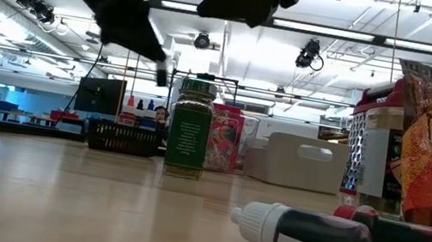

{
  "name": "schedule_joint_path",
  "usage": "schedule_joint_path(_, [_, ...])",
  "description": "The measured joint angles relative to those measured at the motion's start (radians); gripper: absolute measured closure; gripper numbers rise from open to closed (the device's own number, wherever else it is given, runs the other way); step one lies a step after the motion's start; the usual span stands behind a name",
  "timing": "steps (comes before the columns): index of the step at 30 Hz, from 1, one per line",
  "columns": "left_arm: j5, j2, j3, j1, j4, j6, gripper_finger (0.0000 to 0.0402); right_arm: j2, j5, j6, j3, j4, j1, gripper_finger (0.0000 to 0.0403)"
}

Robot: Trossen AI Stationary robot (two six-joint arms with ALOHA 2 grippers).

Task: Pick & Place Kitchen Items
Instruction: Put the top small red food coloring bottle into the black bin

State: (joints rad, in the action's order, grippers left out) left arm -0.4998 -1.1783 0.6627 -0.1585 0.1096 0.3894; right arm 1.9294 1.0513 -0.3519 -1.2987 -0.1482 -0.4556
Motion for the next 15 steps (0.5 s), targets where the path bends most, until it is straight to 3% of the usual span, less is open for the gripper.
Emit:
schedule_joint_path(9, [-0.236, 0.156, 0.000, 0.064, 0.452, 0.208, 0.0351, -0.014, -0.031, 0.038, 0.000, 0.014, -0.008, 0.0213])
schedule_joint_path(15, [-0.334, 0.146, 0.000, 0.203, 0.570, 0.299, 0.0346, -0.014, -0.095, 0.055, 0.001, 0.017, -0.004, 0.0213])
